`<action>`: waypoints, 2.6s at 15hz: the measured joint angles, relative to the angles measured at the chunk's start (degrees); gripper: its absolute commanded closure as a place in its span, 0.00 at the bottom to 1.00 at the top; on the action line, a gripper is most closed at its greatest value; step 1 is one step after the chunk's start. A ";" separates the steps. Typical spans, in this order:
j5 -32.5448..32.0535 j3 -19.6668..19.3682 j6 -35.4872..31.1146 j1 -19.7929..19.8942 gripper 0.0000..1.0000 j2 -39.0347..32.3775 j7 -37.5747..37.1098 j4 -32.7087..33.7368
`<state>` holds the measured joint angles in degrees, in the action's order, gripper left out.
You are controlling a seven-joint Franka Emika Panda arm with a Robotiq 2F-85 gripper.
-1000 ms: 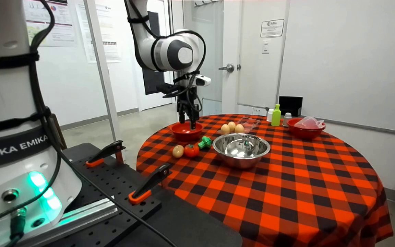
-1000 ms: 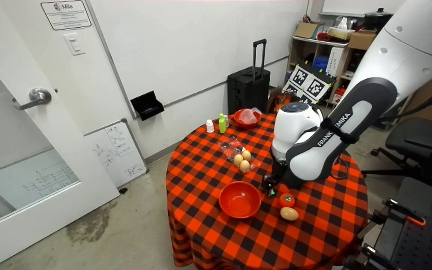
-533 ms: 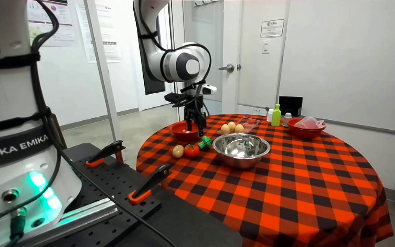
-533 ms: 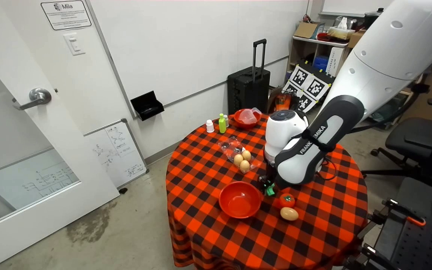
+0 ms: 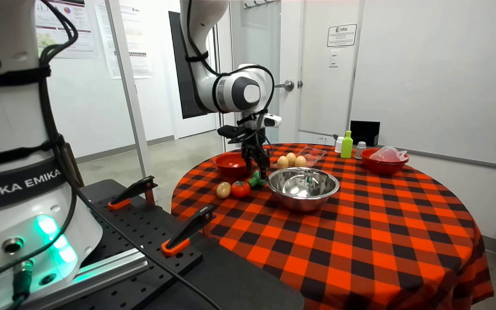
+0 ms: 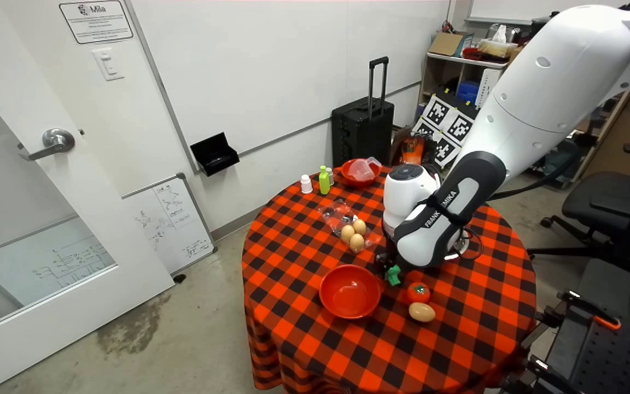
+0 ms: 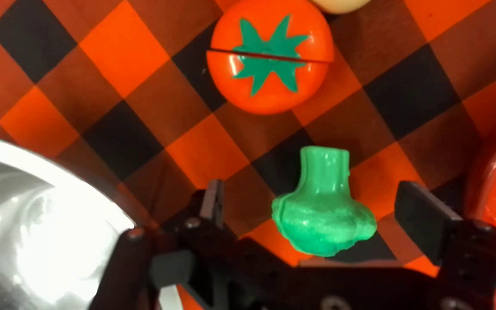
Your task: Put the broccoli in the silver bowl
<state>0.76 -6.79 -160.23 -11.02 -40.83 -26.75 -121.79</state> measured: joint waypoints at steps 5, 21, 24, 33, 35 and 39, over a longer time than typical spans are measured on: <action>0.00 -0.41 0.08 -0.02 0.00 -2.52 0.00 2.49; 0.23 -0.49 2.49 -0.12 0.68 -4.78 0.00 6.19; 0.76 -0.61 2.20 -0.12 0.68 -4.26 -0.06 6.04; 2.30 -4.04 1.32 -0.12 0.68 6.69 -2.94 -1.98; 2.30 -5.87 1.12 0.10 0.68 9.31 -4.16 -4.30; 2.30 -8.60 0.21 1.95 0.68 12.17 -4.94 -7.62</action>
<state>3.07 -15.39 -160.02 -9.08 -28.66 -31.69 -129.41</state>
